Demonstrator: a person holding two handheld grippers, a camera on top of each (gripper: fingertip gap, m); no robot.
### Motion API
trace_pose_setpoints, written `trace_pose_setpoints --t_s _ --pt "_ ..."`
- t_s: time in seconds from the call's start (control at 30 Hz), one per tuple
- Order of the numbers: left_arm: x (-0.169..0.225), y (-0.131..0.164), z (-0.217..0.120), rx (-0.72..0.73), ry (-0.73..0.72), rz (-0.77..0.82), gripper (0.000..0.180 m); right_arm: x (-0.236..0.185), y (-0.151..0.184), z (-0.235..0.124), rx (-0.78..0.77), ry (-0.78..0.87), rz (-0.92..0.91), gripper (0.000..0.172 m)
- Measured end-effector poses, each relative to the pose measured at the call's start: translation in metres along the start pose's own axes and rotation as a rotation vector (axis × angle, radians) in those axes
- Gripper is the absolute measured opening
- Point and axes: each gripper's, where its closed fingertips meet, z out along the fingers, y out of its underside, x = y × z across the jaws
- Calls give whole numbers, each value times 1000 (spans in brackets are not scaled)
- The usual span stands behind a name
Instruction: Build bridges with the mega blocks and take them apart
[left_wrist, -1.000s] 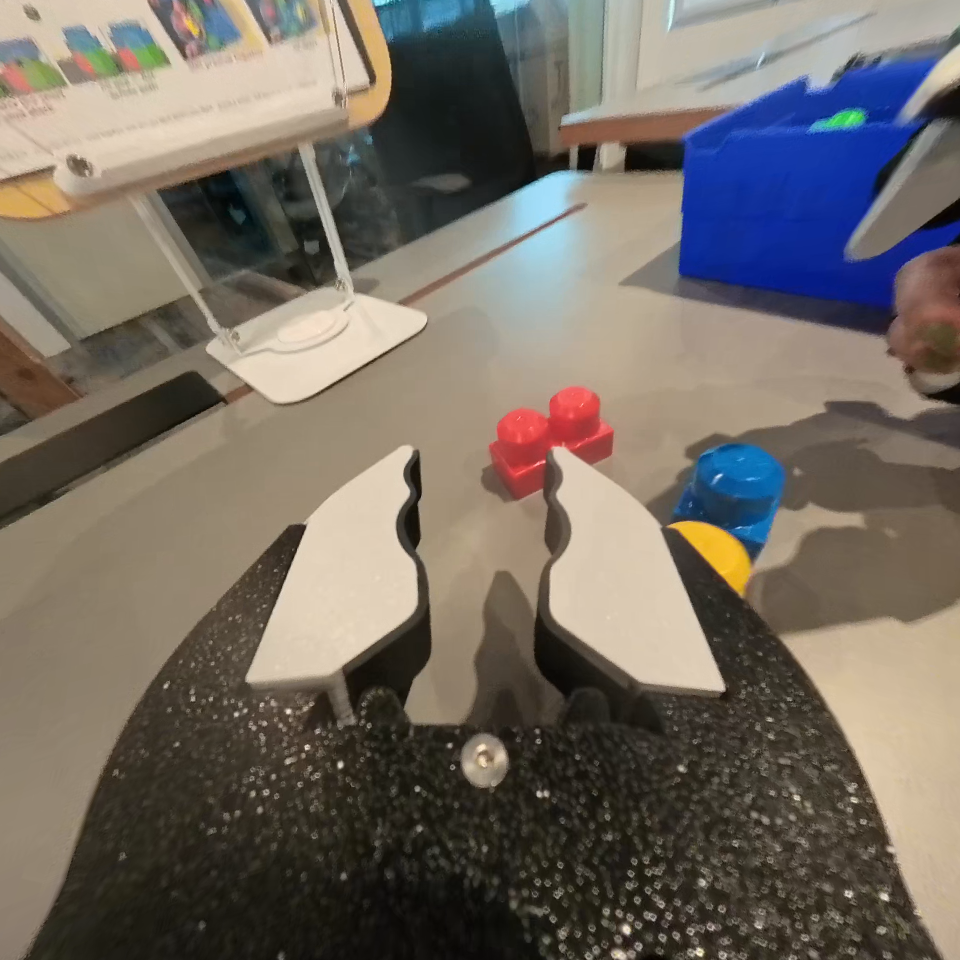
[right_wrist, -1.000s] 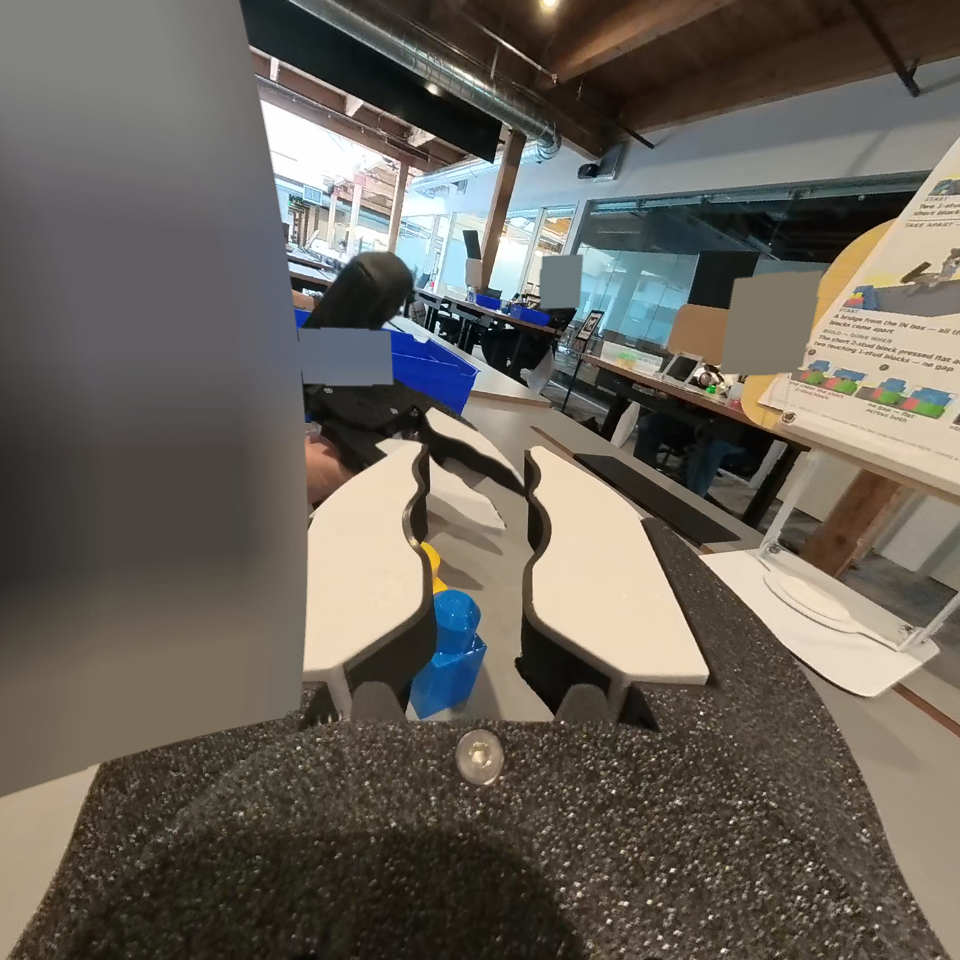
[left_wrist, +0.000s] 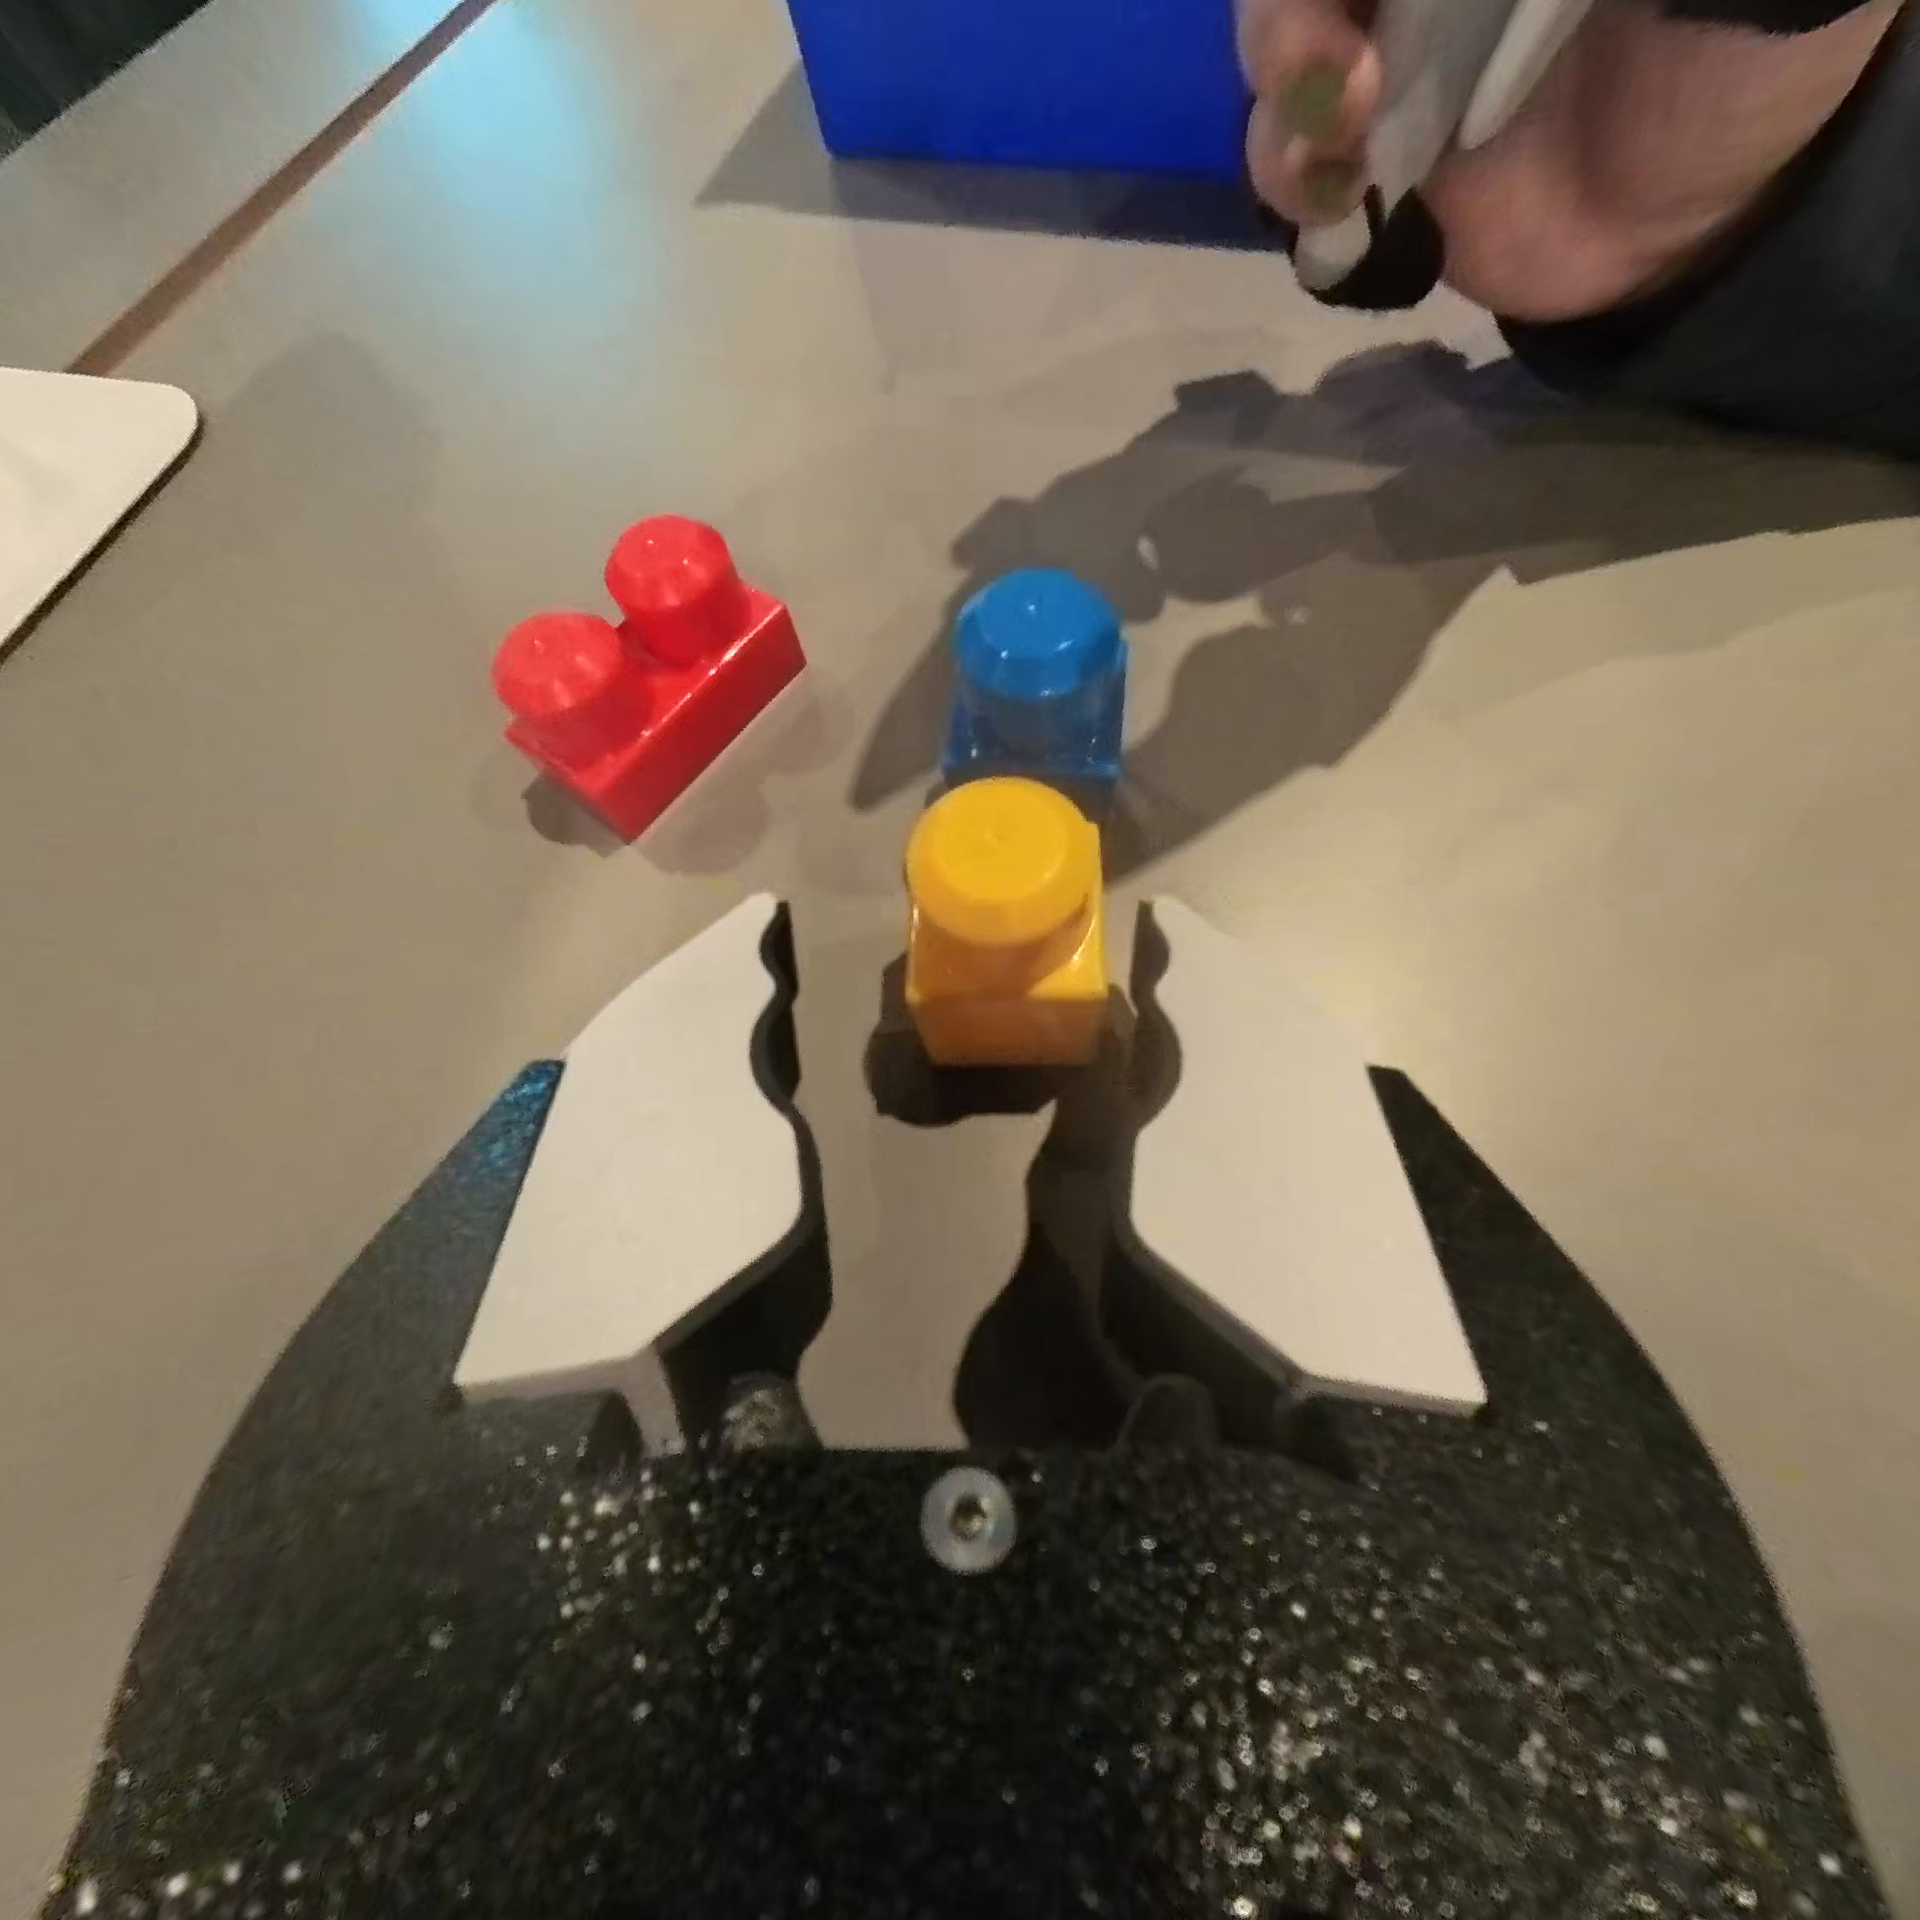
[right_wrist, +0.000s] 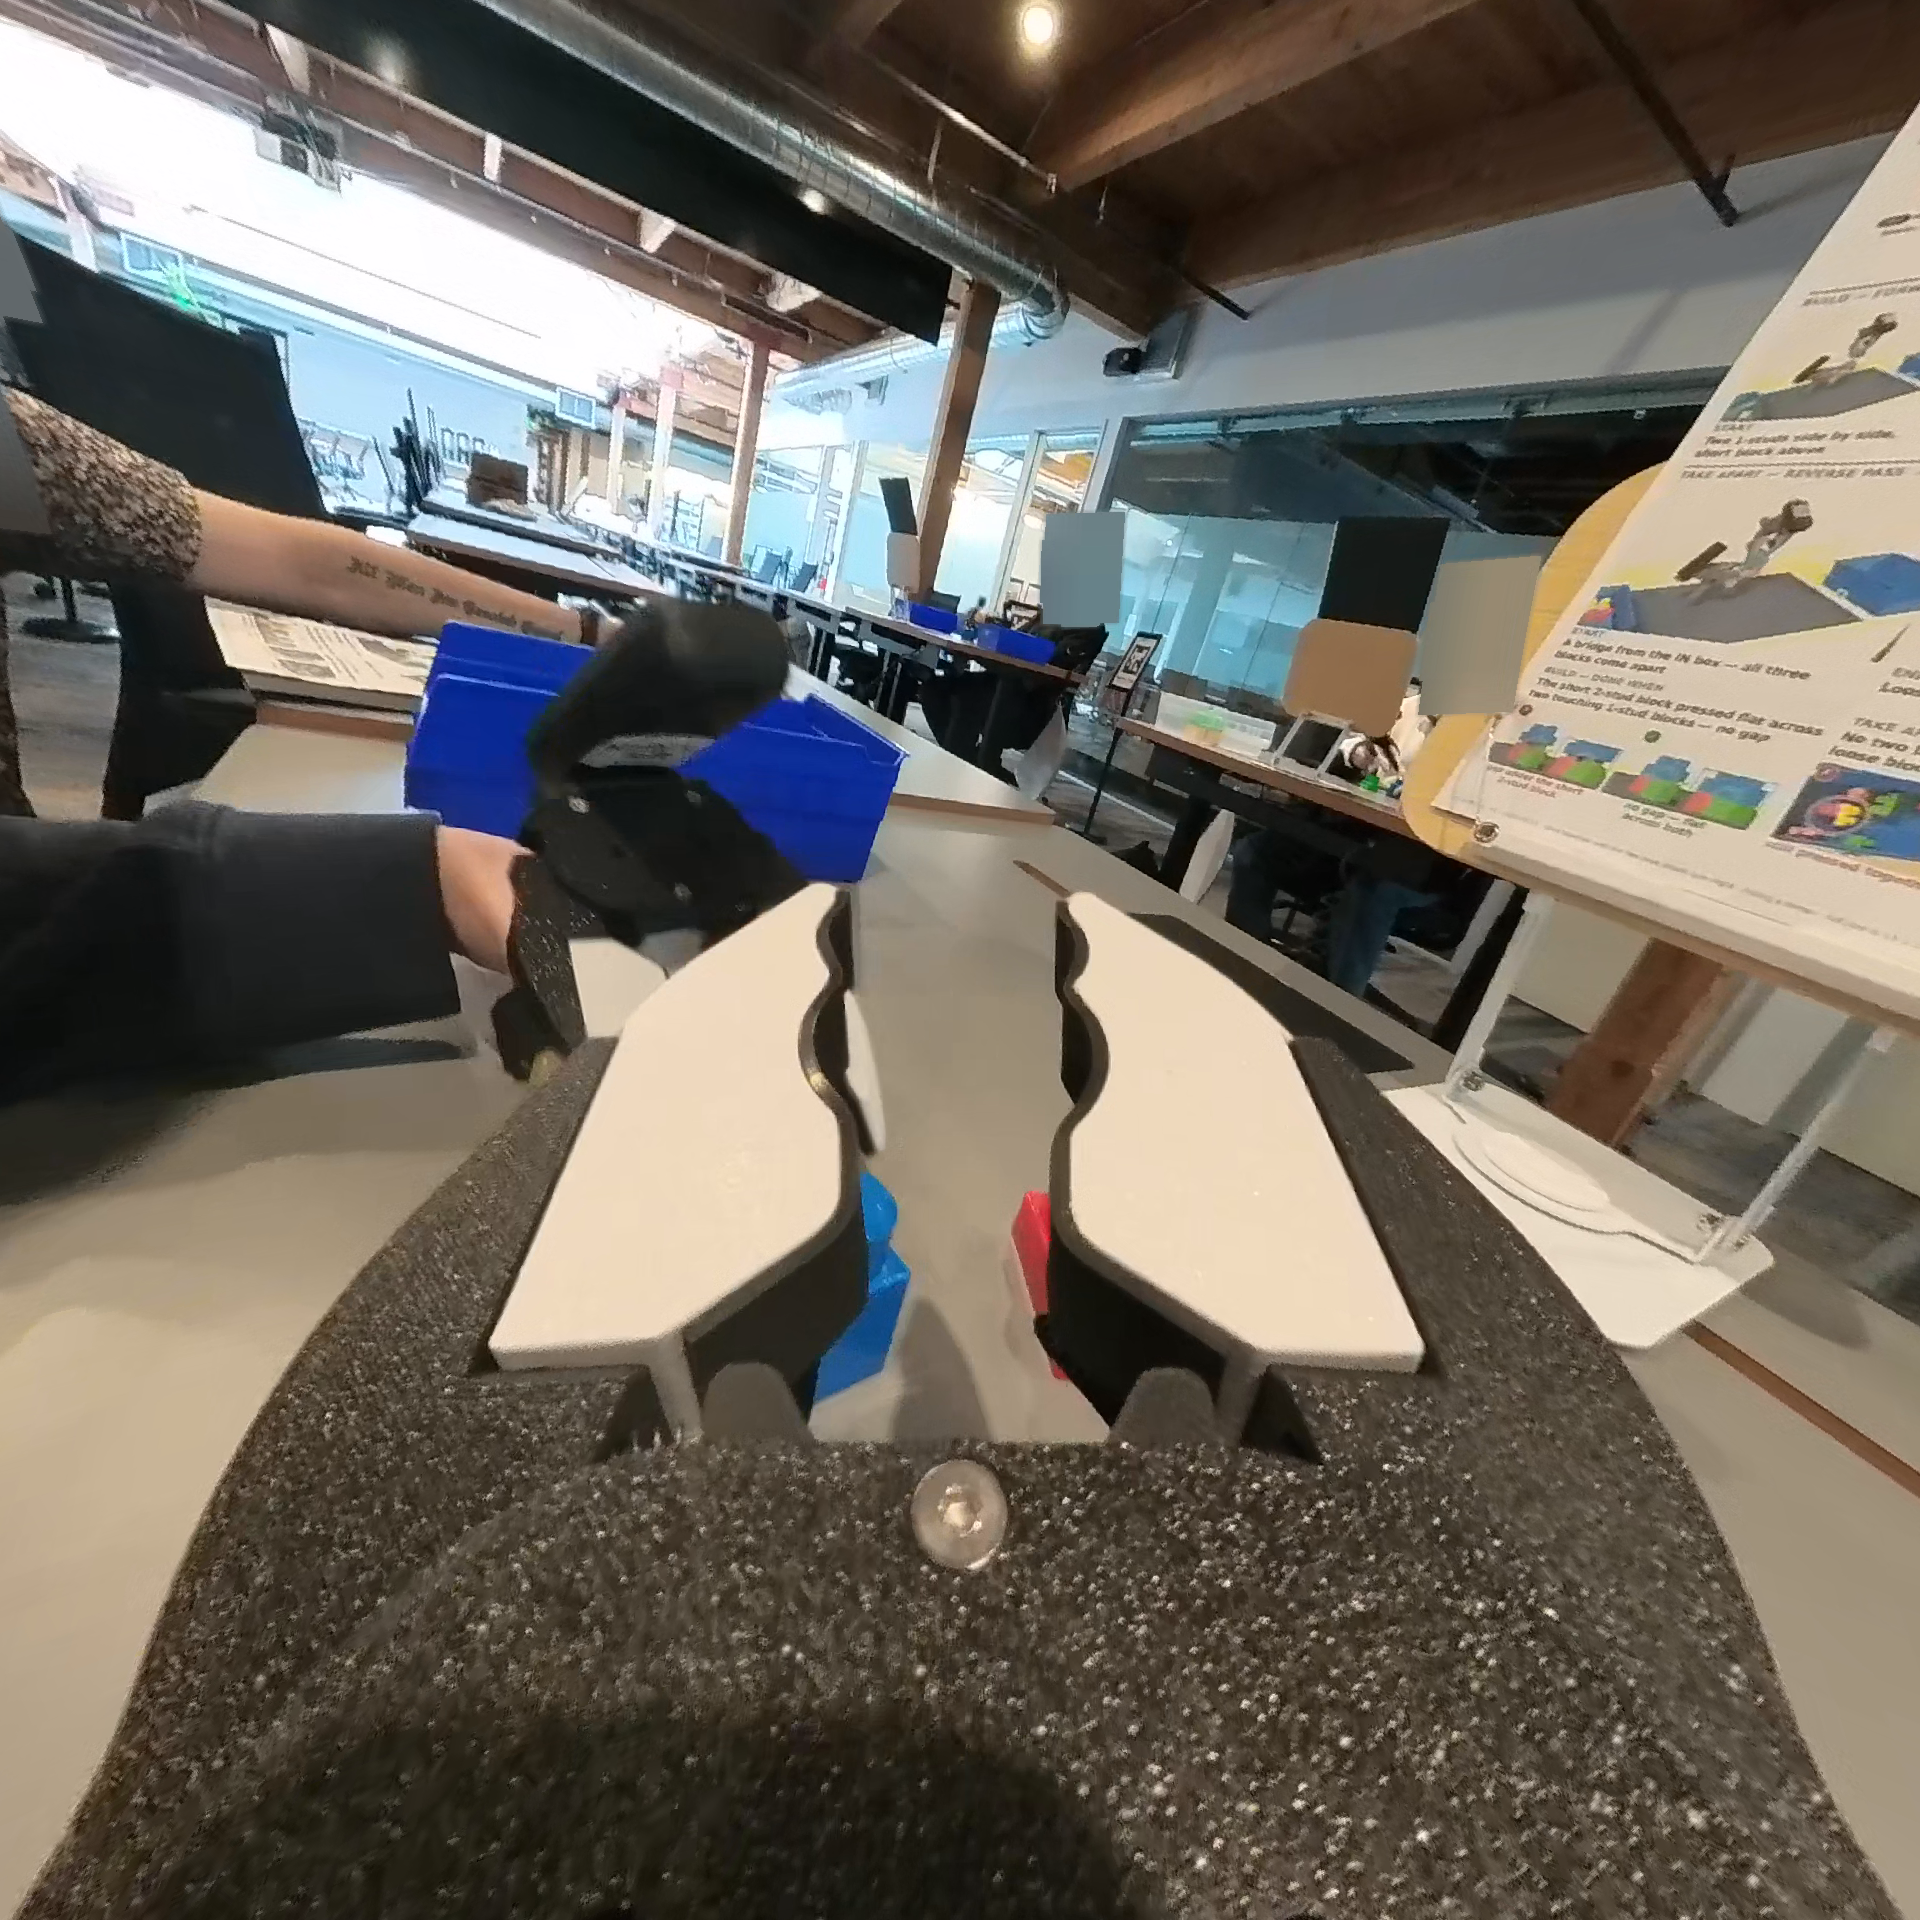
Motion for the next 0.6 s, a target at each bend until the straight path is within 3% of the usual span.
trace_pose_setpoints --t_s 0.23,0.6 --pt "2 2 -6 -11 4 37 37 7 12 0 -59 14 1 37" --pt "8 -3 3 -6 63 41 35 7 14 0 -65 9 16 37"
